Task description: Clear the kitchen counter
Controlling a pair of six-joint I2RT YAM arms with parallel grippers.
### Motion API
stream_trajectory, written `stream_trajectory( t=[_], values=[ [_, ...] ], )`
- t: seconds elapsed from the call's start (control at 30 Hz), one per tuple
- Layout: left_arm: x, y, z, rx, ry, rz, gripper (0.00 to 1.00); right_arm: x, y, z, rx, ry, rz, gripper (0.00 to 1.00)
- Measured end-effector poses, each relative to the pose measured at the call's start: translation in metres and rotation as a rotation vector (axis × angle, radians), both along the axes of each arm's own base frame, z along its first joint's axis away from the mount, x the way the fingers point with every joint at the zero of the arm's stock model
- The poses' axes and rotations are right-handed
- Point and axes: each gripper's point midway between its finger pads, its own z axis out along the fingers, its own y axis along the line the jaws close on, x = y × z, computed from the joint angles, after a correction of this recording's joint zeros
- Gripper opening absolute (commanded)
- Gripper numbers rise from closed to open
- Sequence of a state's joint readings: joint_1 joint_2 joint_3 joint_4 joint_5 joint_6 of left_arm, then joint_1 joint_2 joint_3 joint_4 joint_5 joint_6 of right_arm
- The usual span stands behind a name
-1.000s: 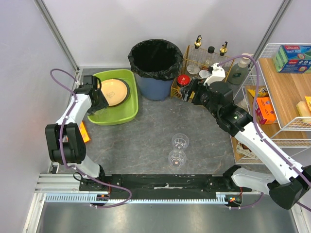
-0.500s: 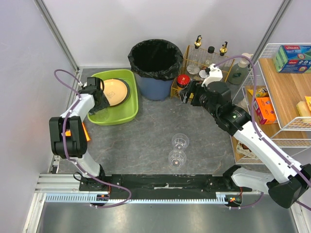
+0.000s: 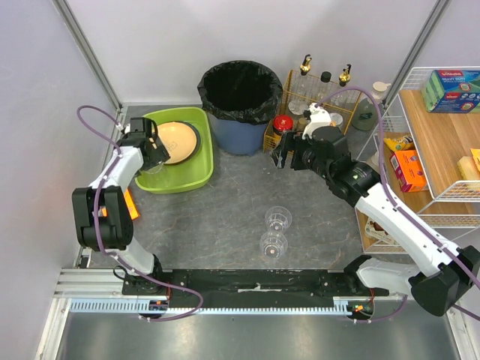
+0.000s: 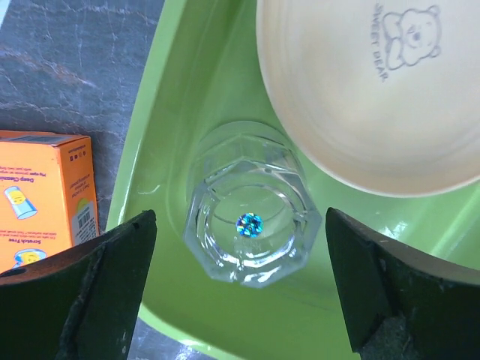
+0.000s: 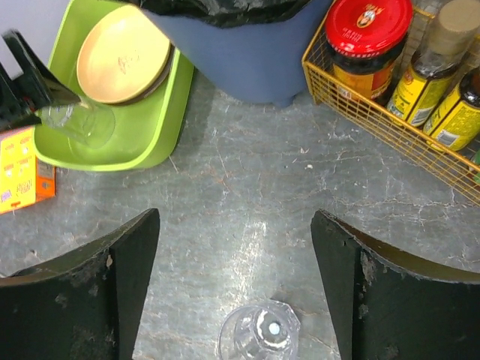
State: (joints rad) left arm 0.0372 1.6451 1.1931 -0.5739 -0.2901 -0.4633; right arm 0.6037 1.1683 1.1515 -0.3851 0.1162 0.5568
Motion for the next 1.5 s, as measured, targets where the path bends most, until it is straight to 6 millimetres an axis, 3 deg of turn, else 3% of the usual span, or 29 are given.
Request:
stream_trajectory(
  t=[0.13, 0.3, 0.5, 0.7, 0.97, 1.1, 1.23, 1.5],
  values=[
    [0.002, -0.01, 0.026, -0.044, -0.057, -0.04, 0.97, -0.009, 0.011, -0.013, -0.023, 0.041, 0.095, 0.89],
    [0.019, -0.042, 0.08, -0.168, -0.196, -0.179, 0.96, -0.023, 0.03, -0.054, -0.079, 0.176, 0.221, 0.88],
    [0.015, -0.085, 0.118, -0.306, -0.287, -0.333, 0.96, -0.069, 0.059, -0.096, -0.217, 0.288, 0.342, 0.85],
    [0.008, -0.114, 0.13, -0.387, -0.304, -0.432, 0.95, -0.1, 0.066, -0.12, -0.314, 0.353, 0.366, 0.71],
    [0.007, -0.127, 0.143, -0.442, -0.326, -0.486, 0.95, -0.125, 0.06, -0.167, -0.453, 0.441, 0.366, 0.41],
    [0.006, -0.13, 0.148, -0.455, -0.337, -0.502, 0.95, -0.125, 0.054, -0.188, -0.512, 0.481, 0.339, 0.38],
    [0.004, -0.131, 0.151, -0.458, -0.345, -0.508, 0.95, -0.123, 0.047, -0.197, -0.549, 0.488, 0.316, 0.33],
    [0.002, -0.134, 0.155, -0.47, -0.352, -0.522, 0.95, -0.117, 0.045, -0.202, -0.573, 0.469, 0.292, 0.0]
  ],
)
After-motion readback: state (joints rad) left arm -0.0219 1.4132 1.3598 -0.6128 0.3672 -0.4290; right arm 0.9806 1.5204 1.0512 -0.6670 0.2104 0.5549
